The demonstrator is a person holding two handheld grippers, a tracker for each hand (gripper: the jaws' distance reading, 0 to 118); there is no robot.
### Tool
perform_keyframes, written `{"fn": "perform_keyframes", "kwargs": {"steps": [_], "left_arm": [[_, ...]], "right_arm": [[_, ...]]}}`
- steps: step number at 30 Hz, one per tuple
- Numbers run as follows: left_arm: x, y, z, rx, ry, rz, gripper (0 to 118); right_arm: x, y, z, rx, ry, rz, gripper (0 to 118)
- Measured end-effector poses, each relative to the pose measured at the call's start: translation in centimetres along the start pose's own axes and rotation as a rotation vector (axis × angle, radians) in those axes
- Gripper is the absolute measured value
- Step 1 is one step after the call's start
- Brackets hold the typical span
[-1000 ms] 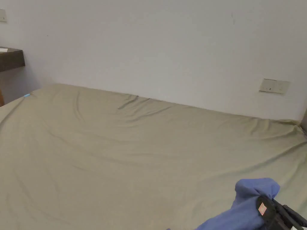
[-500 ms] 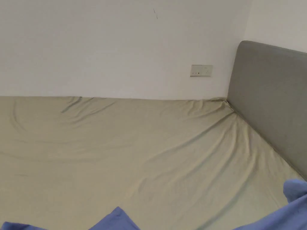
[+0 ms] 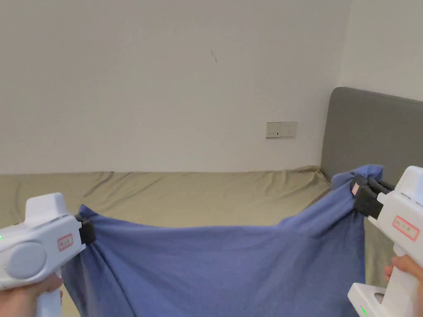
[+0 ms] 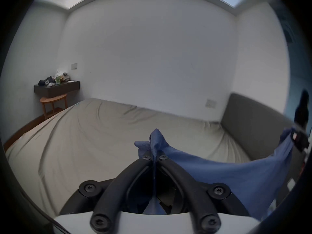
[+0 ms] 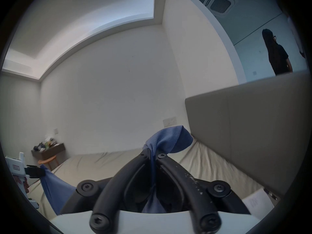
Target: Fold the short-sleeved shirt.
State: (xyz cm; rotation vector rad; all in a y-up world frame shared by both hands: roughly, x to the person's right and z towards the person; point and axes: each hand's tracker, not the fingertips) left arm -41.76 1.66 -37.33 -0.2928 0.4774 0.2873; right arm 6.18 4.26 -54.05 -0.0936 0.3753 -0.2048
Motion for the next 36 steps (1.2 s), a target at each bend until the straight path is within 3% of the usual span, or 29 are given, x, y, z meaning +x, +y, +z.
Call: {"fn": "perform_keyframes", "kwargs": {"steps": [7, 13, 18, 24, 30, 36], "left_arm": [[1.6, 15.7, 2.4, 0.425, 0.026, -0.089, 1], [1.1, 17.9, 7.7, 0.606, 0.034, -0.079, 1], [-0.9, 11.6, 9.5, 0.512, 0.038, -0.112, 1], [-4.5, -3.3, 13.4, 0.330, 0.058, -0.076, 1], [-7.9, -18.0, 19.9, 0.055, 0.133, -0.173, 1], [-10.9, -28.6, 24.8, -0.303, 0.138, -0.157, 1]], "right_arm": [[-5.3, 14.0, -3.7, 0.317, 0.081, 0.099, 7], [-6.5, 17.1, -0.4, 0.454, 0.146, 0.085, 7], [-4.7, 11.9, 3.5, 0.362, 0.201, 0.038, 7], [-1.4, 1.1, 11.5, 0.156, 0.255, 0.049, 7], [2.1, -10.8, 21.6, -0.092, 0.152, 0.044, 7], [4.8, -21.1, 29.7, -0.407, 0.036, 0.009, 7]]}}
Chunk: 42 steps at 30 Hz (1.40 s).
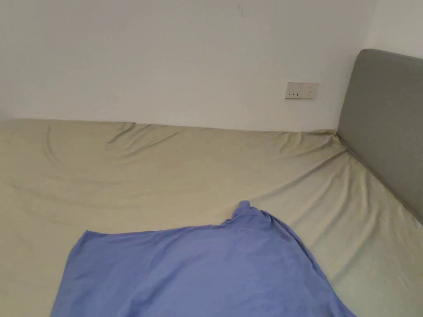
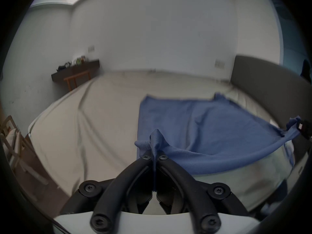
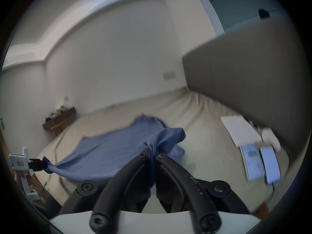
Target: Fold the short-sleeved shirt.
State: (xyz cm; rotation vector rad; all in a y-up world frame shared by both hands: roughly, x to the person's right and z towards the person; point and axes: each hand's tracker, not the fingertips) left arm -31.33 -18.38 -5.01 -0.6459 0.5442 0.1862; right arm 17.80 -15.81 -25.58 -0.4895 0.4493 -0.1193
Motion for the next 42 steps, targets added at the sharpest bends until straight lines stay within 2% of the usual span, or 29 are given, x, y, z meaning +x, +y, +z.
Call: {"fn": "perform_keyframes", "kwargs": {"steps": [4, 9, 10, 11, 12, 13, 14, 15, 16, 18, 19, 20, 21, 23, 26, 27, 28, 31, 33, 34, 35, 37, 38, 39, 42], "left_arm": [[0.0, -4.3, 0.1, -0.138, 0.027, -0.072, 1], [0.0, -5.5, -1.0, -0.220, 0.056, -0.001, 3], [0.2, -5.4, -1.1, -0.216, 0.059, -0.006, 11], [0.4, -5.2, -1.0, -0.214, 0.071, -0.012, 25], [0.3, -4.9, -0.4, -0.191, 0.092, -0.024, 49], [0.2, -4.4, 0.0, -0.153, 0.113, -0.026, 84], [-0.2, -3.7, 0.7, -0.091, 0.123, 0.009, 107], [-0.6, -3.0, 1.4, -0.048, 0.131, 0.034, 118], [-1.2, -2.2, 2.4, 0.020, 0.124, 0.079, 117], [-1.9, -0.4, 4.3, 0.133, 0.116, 0.119, 118], [-2.2, 0.4, 4.9, 0.158, 0.118, 0.116, 117], [-2.5, 0.7, 5.3, 0.169, 0.126, 0.103, 111], [-2.6, 1.1, 5.8, 0.181, 0.132, 0.079, 99], [-2.3, 1.4, 6.6, 0.221, 0.145, 0.023, 43], [-2.3, 1.0, 6.9, 0.229, 0.159, 0.029, 19], [-2.4, 0.9, 6.9, 0.221, 0.152, 0.035, 3], [-2.3, 0.7, 6.8, 0.198, 0.117, 0.051, 0], [-2.7, 0.1, 6.2, 0.139, 0.060, 0.054, 0], [-2.7, -0.3, 5.0, 0.018, 0.049, 0.015, 0], [-2.8, -0.5, 4.3, -0.053, 0.030, 0.004, 18], [-2.9, -0.8, 3.4, -0.138, -0.001, -0.006, 47], [-2.8, -2.1, 1.6, -0.211, -0.035, 0.002, 118], [-2.7, -2.8, 0.9, -0.235, -0.045, 0.019, 116], [-2.7, -3.1, 0.7, -0.236, -0.069, 0.030, 109], [-2.3, -4.3, -1.0, -0.329, 0.000, -0.009, 98]], "right_arm": [[0.5, -4.9, 1.1, -0.159, -0.050, 0.013, 7], [0.3, -6.7, 0.1, -0.226, -0.074, 0.055, 7], [0.1, -6.6, -0.2, -0.228, -0.070, 0.076, 8], [-0.1, -6.3, -0.5, -0.242, -0.071, 0.123, 12], [-0.5, -6.1, -0.7, -0.235, -0.088, 0.153, 24], [-0.6, -5.6, -0.7, -0.219, -0.106, 0.183, 52], [-0.8, -5.0, -0.8, -0.199, -0.139, 0.205, 73], [-0.9, -4.3, -0.9, -0.178, -0.155, 0.212, 95], [-1.0, -3.4, -0.8, -0.151, -0.164, 0.209, 118], [-1.0, -1.7, -0.4, -0.091, -0.160, 0.197, 118], [-1.2, -0.8, 0.0, -0.043, -0.151, 0.194, 116], [-1.3, -0.3, 0.2, -0.021, -0.129, 0.164, 108], [-1.4, 0.3, 0.5, 0.009, -0.123, 0.146, 94], [-1.7, 0.9, 1.2, 0.064, -0.078, 0.129, 42], [-2.5, 0.8, 1.7, 0.090, -0.062, 0.113, 18], [-2.7, 0.7, 1.8, 0.090, -0.066, 0.111, 2], [-2.8, 0.6, 1.9, 0.086, -0.055, 0.113, 1], [-3.7, 0.2, 2.2, 0.079, -0.037, 0.124, 1], [-3.6, 0.2, 2.1, 0.067, -0.037, 0.124, 1], [-3.5, 0.1, 2.1, 0.065, -0.042, 0.121, 1], [-3.5, 0.0, 2.1, 0.061, -0.045, 0.118, 1], [-3.2, -0.1, 2.0, 0.050, -0.052, 0.111, 1], [-3.2, -0.3, 2.0, 0.043, -0.055, 0.111, 1], [-3.2, -0.5, 2.1, 0.034, -0.059, 0.115, 1], [-2.7, -1.1, 2.0, 0.003, -0.075, 0.142, 2]]}}
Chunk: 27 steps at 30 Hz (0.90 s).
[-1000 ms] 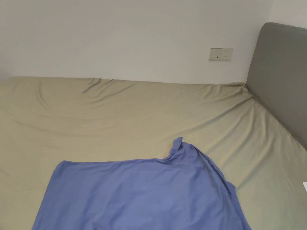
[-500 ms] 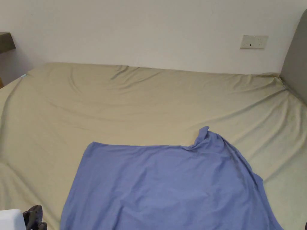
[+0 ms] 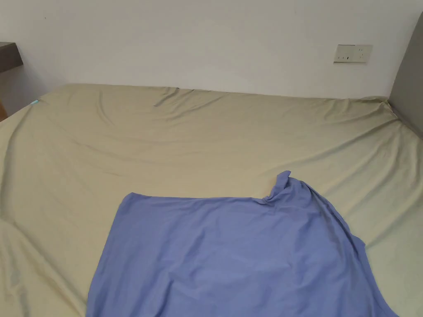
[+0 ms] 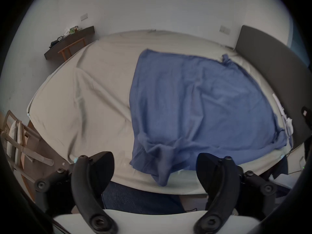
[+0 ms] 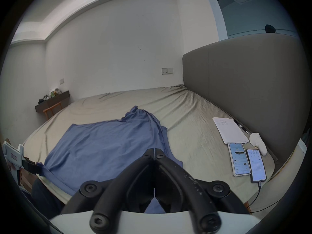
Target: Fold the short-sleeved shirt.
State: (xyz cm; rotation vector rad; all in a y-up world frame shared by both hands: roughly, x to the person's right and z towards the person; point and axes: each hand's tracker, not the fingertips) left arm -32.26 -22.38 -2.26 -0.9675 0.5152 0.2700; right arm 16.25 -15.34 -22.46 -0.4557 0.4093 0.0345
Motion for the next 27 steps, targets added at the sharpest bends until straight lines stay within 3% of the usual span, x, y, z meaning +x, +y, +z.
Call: {"fn": "perform_keyframes", "kwargs": {"steps": [2, 3, 4, 5, 6, 7, 8, 10, 11, 14, 15, 17, 19, 21, 27], "left_arm": [[0.6, 0.0, -0.6, 0.005, 0.004, -0.002, 69], [0.5, 0.2, -1.0, -0.018, 0.010, 0.006, 47], [0.4, 0.2, -1.4, -0.034, -0.001, 0.019, 19], [0.3, 0.3, -1.6, -0.054, -0.010, 0.041, 9], [0.7, 0.4, -1.4, -0.066, -0.032, 0.062, 9], [0.9, 0.4, -1.2, -0.048, -0.048, 0.067, 7], [1.2, 0.3, -0.9, -0.039, -0.038, 0.057, 7], [1.3, 0.5, -0.7, -0.031, -0.022, 0.031, 7], [1.3, 0.5, -0.5, -0.030, -0.024, 0.029, 7], [0.4, 0.6, -0.7, -0.031, -0.033, 0.049, 7], [0.4, 0.6, -0.7, -0.032, -0.035, 0.058, 7], [0.3, 0.6, -0.6, -0.030, -0.036, 0.066, 7], [0.1, 0.7, -0.5, -0.028, -0.035, 0.069, 7], [0.0, 1.0, 0.1, -0.018, -0.032, 0.071, 7], [-0.6, 6.1, 3.5, 0.152, -0.076, 0.135, 7]], "right_arm": [[0.1, -0.4, -0.2, -0.032, -0.011, 0.010, 2], [0.4, -0.5, -0.4, -0.045, -0.018, 0.010, 5], [0.6, -0.8, -0.5, -0.061, -0.027, 0.010, 23], [0.9, -1.0, -0.8, -0.103, -0.026, 0.009, 47], [1.2, -1.2, -1.4, -0.169, -0.030, 0.014, 73], [1.7, -1.3, -2.2, -0.252, -0.030, 0.012, 107], [2.0, -1.8, -2.9, -0.340, -0.031, 0.001, 118], [2.7, -3.2, -4.2, -0.499, -0.054, 0.007, 116], [3.2, -3.6, -4.9, -0.503, -0.041, 0.018, 115], [4.1, -5.3, -6.9, -0.638, -0.052, -0.041, 112], [4.4, -5.8, -7.3, -0.672, -0.050, -0.059, 103], [4.7, -6.4, -7.7, -0.654, -0.012, -0.110, 60], [4.3, -5.9, -7.1, -0.626, 0.040, -0.157, 33], [3.7, -5.0, -6.6, -0.564, 0.020, -0.120, 10], [1.5, 3.0, -6.4, -0.334, 0.055, -0.025, 10]]}}
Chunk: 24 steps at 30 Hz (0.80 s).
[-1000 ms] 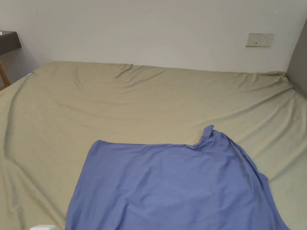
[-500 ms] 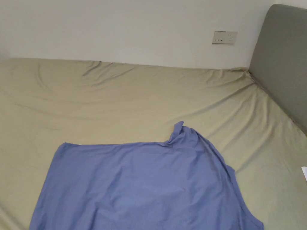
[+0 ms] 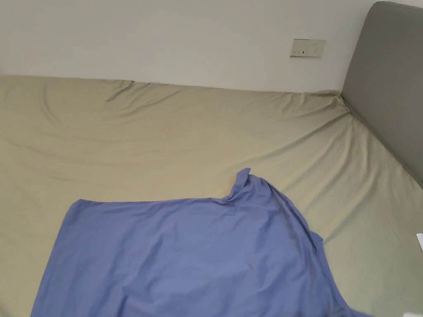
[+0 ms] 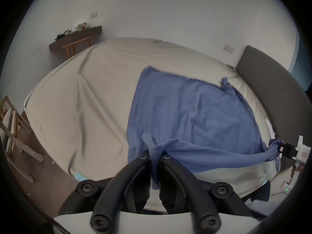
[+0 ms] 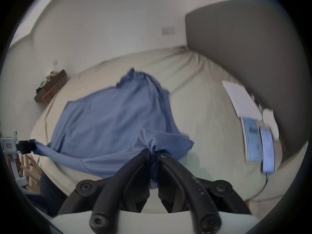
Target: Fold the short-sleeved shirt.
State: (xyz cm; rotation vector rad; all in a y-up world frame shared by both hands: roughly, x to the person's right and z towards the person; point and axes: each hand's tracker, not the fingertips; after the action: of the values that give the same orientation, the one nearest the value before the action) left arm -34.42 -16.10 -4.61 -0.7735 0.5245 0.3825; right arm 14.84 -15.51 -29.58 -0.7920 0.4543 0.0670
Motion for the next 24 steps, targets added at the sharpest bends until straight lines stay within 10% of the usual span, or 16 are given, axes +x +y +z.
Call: {"fn": "perform_keyframes", "kwargs": {"steps": [12, 17, 20, 24], "left_arm": [[2.1, 7.1, -15.4, -0.176, 0.128, -0.087, 7], [0.6, 6.5, -16.0, -0.124, 0.196, -0.048, 45], [-0.3, 6.8, -12.4, 0.059, 0.197, -0.023, 103], [-1.2, 6.3, -5.2, 0.341, 0.129, -0.020, 111]], "right_arm": [[-3.0, 8.8, -17.5, -0.143, -0.045, 0.179, 11], [-2.1, 8.3, -18.4, -0.095, -0.111, 0.131, 41], [-0.8, 8.7, -15.4, 0.022, -0.025, 0.085, 55], [-0.4, 8.3, -8.5, 0.288, 0.057, 0.059, 57]]}}
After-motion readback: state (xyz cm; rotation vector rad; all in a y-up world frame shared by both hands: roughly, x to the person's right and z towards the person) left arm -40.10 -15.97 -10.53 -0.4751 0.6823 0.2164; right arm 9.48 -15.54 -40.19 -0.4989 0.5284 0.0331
